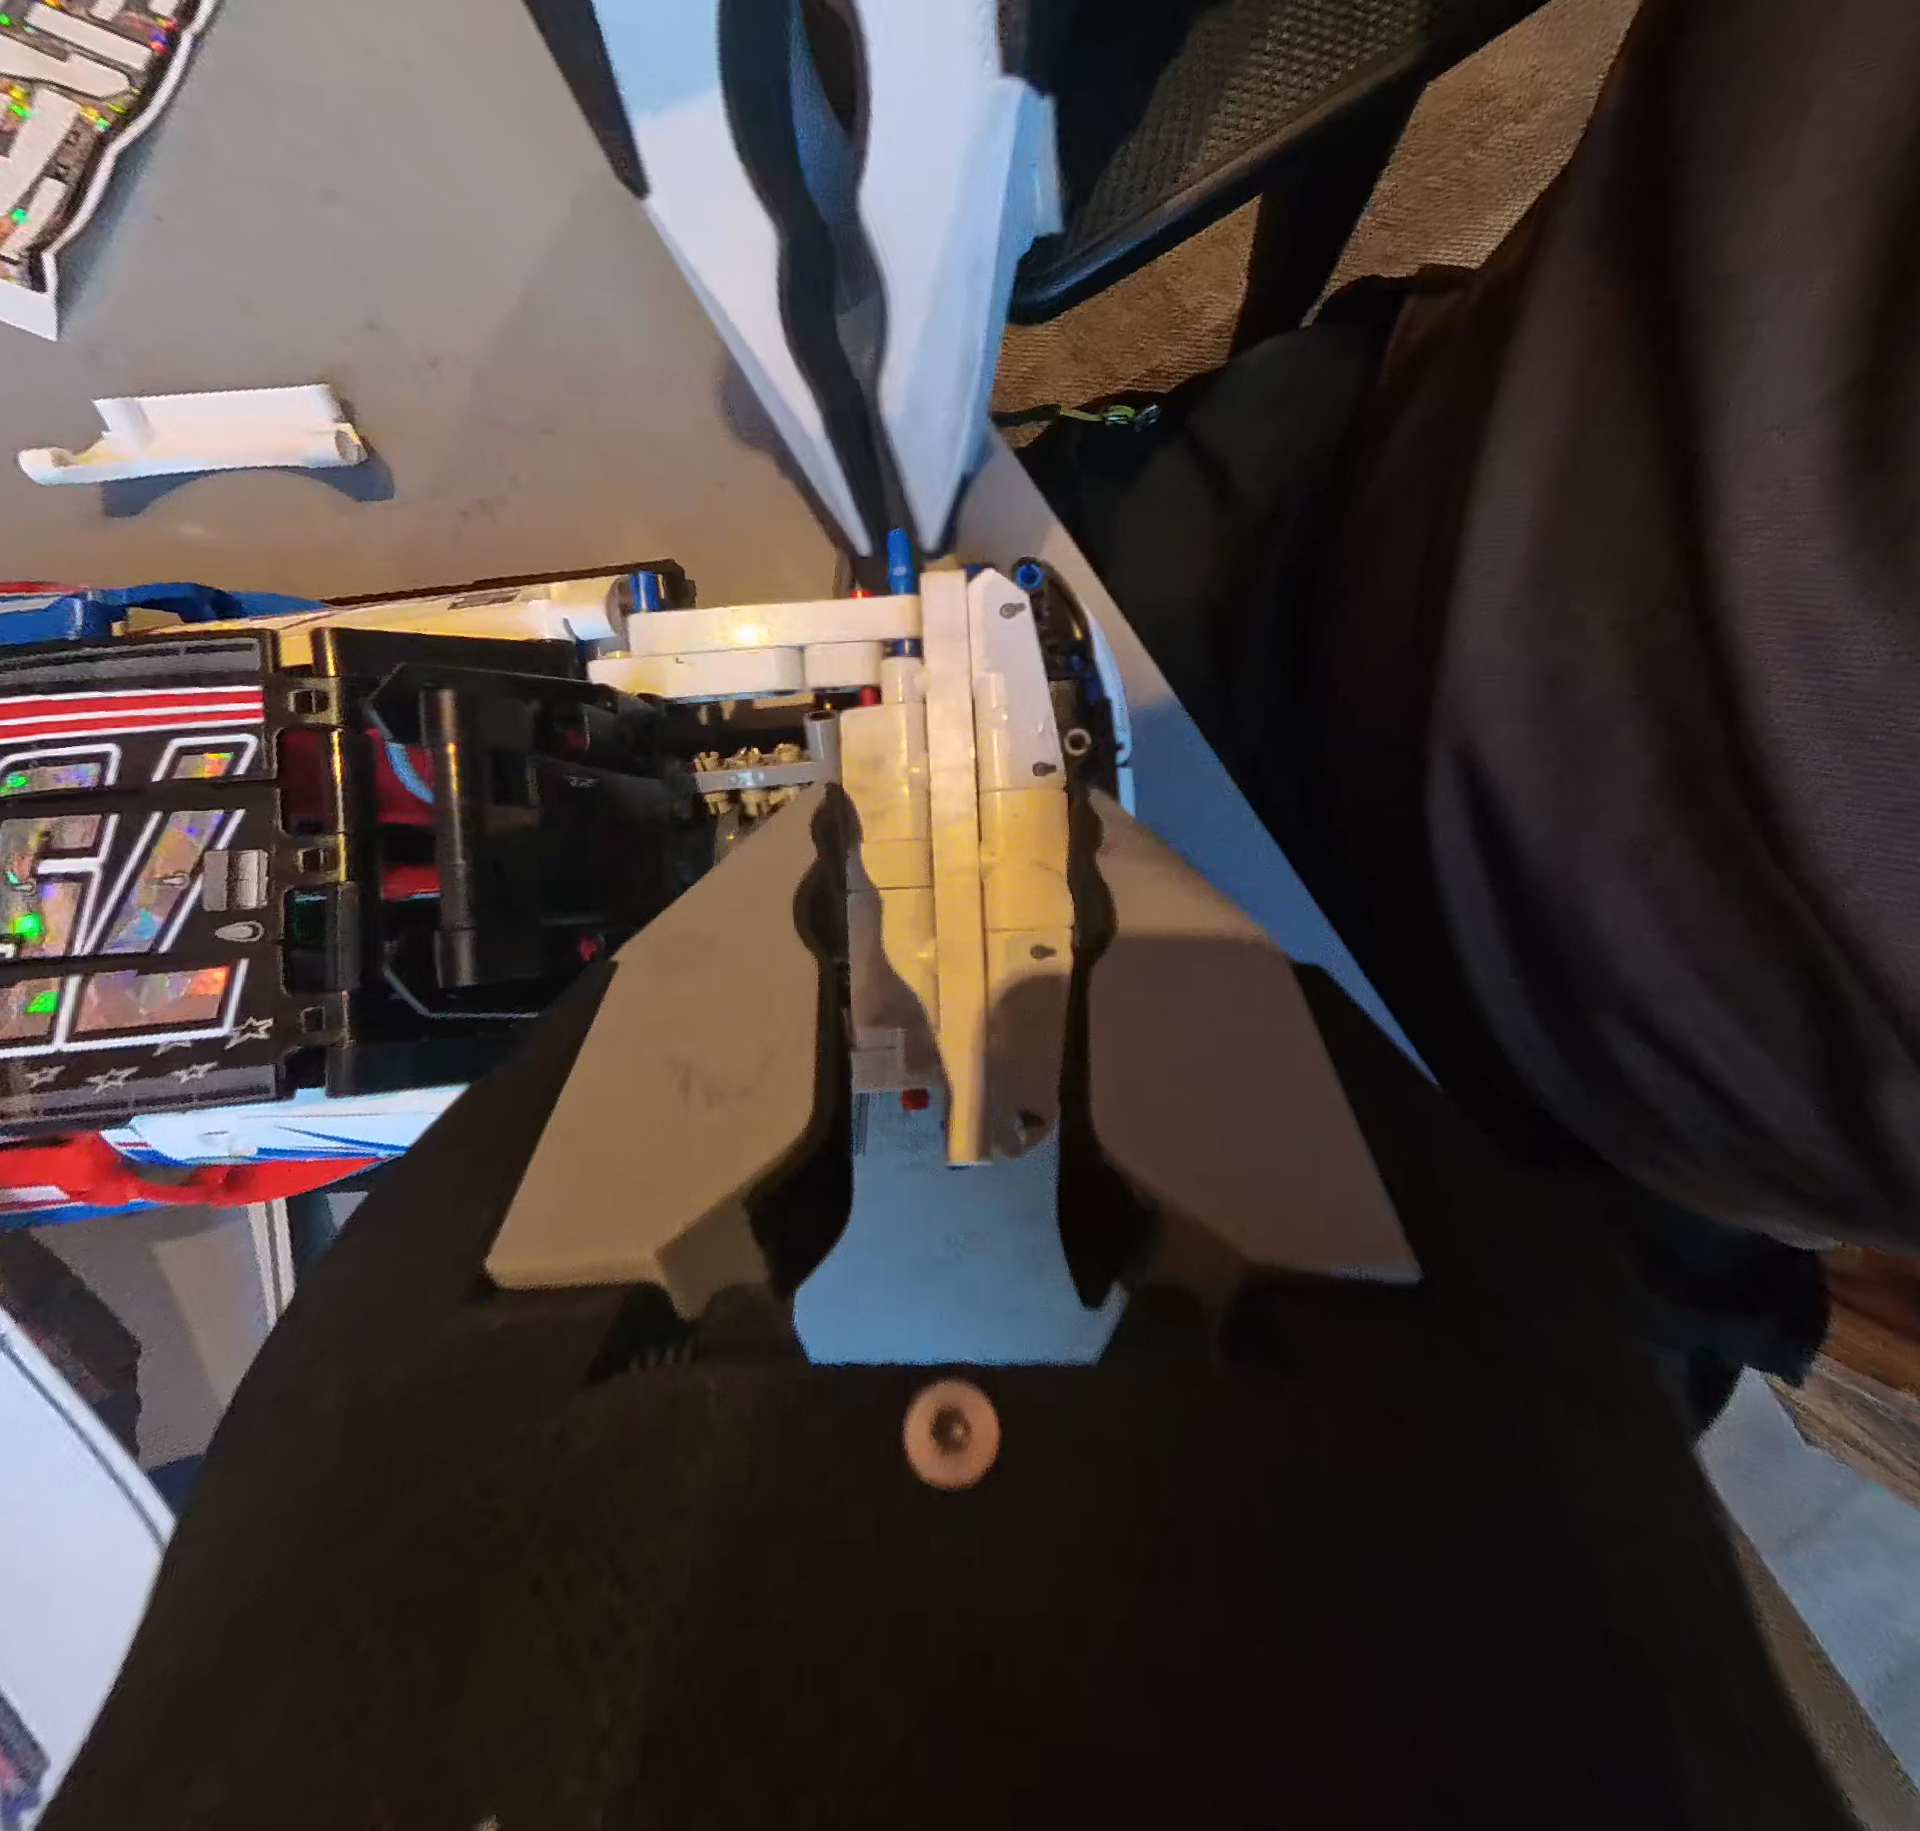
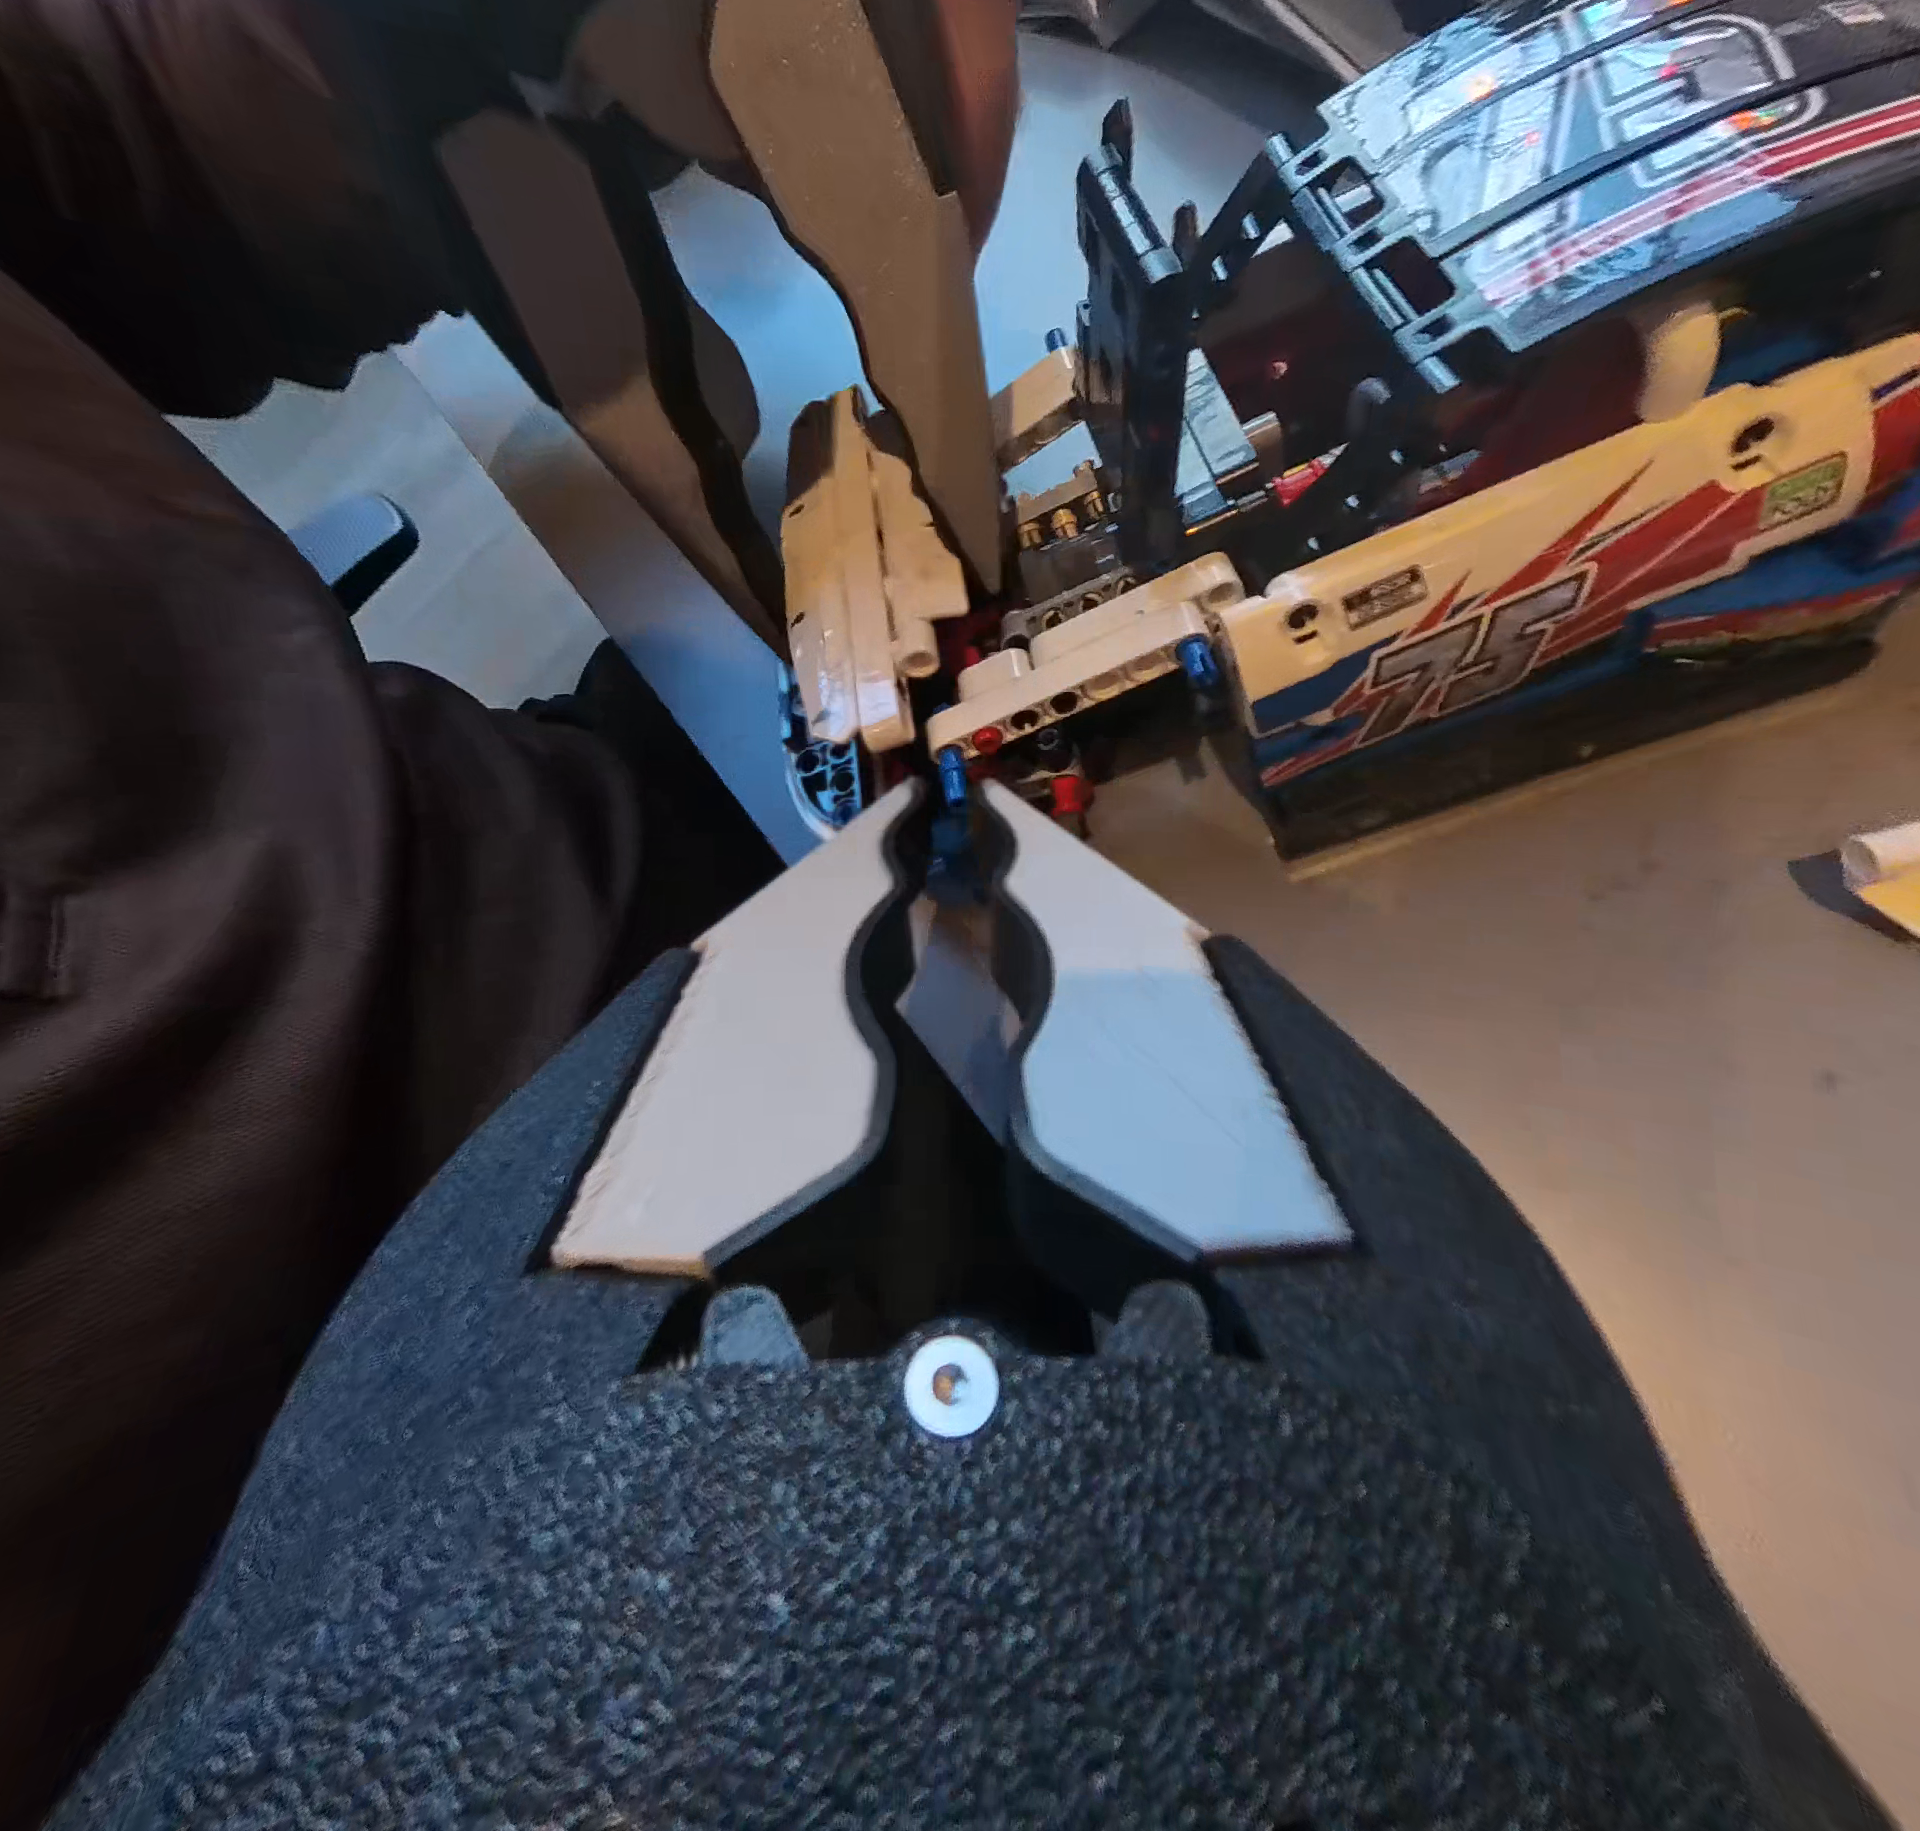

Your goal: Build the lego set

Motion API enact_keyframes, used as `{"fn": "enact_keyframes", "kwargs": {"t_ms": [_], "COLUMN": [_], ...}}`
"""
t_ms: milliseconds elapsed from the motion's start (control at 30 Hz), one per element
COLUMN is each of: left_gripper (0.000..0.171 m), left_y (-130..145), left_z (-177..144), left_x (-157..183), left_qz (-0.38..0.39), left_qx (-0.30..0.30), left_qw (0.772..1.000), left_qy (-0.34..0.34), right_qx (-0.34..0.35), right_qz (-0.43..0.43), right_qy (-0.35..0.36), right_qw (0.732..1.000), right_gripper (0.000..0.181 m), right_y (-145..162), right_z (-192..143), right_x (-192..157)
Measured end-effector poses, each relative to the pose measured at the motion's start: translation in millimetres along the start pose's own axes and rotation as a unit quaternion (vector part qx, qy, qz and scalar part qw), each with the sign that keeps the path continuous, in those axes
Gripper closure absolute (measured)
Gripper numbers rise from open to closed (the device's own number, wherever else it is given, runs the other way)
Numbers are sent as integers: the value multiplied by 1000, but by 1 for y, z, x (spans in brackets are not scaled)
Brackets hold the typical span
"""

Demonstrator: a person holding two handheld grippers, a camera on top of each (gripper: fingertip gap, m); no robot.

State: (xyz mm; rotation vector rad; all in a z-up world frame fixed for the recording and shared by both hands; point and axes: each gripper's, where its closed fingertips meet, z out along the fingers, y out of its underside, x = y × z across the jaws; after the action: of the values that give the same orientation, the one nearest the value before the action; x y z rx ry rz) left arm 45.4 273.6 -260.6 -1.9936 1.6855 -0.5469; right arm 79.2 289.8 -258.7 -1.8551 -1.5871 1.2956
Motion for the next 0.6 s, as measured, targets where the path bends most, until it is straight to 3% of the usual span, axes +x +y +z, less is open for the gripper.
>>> {"fn": "enact_keyframes", "kwargs": {"t_ms": [100, 300, 600], "left_gripper": [131, 131, 131], "left_y": [1, 1, 1], "left_z": [1, 3, 5], "left_x": [0, -1, 4], "left_qz": [-6, -36, -57], "left_qx": [-11, -26, -32], "left_qw": [1000, 997, 994], "left_qy": [25, 61, 91], "right_qx": [8, 46, 48], "right_qz": [13, 127, 135], "right_qy": [-18, -121, -140], "right_qw": [1000, 983, 980], "right_gripper": [177, 177, 177], "right_y": [-2, -6, -7], "right_z": [1, 0, 0], "right_x": [1, -1, -1]}}
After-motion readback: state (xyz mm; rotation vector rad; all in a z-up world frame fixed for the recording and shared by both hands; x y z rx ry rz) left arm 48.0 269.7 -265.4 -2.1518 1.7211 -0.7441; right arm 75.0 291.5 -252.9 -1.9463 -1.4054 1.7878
